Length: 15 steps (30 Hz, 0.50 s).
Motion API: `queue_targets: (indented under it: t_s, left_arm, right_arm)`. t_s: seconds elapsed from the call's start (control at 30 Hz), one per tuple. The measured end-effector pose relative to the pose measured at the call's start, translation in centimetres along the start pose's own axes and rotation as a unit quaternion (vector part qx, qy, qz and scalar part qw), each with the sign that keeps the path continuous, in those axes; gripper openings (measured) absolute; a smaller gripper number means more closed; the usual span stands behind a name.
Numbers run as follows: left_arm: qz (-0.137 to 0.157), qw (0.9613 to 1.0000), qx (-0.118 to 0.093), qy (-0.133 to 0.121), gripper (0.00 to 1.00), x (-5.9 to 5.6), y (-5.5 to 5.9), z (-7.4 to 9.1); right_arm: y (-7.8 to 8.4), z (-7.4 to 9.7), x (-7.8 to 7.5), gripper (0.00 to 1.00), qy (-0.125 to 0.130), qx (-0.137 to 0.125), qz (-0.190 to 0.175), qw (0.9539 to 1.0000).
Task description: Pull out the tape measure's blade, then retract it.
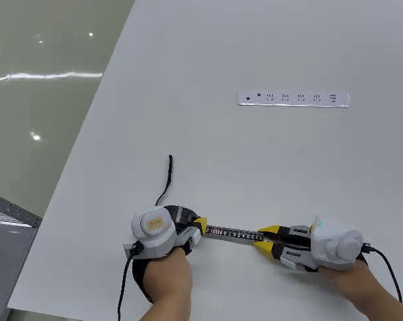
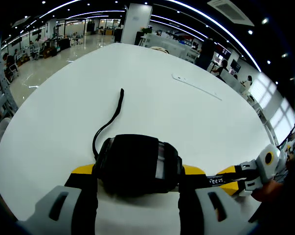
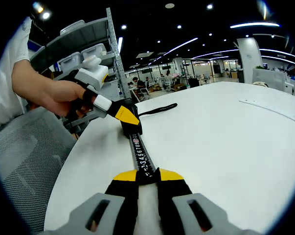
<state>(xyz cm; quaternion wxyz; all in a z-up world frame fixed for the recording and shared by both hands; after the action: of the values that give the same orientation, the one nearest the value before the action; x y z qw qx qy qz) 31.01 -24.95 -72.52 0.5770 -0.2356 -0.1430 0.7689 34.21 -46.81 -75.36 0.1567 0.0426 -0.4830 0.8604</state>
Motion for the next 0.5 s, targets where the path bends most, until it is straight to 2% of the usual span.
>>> queue_targets:
  t_s: [0.5]
  left_arm:
    - [0.001,1.0,-0.001,0.001,0.65,0.0,0.0,0.0]
  right_arm:
    - [-0.9,-1.7,0.4,0.13,-0.01,-0.001,0.001,1.0]
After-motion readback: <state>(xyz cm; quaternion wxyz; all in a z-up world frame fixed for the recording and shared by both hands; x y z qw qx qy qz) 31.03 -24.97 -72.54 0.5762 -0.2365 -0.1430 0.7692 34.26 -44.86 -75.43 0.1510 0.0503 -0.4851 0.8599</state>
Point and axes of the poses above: the centre of the closed fingertips' face, and the gripper's own axes: z roughly backward along the fingers, x roughly to its left, y roughly out of its underside, the point moved 6 cm from there along z, roughly backward along the fingers, and after that the axes turned 11 degrees about x, right-handed, at the moved point
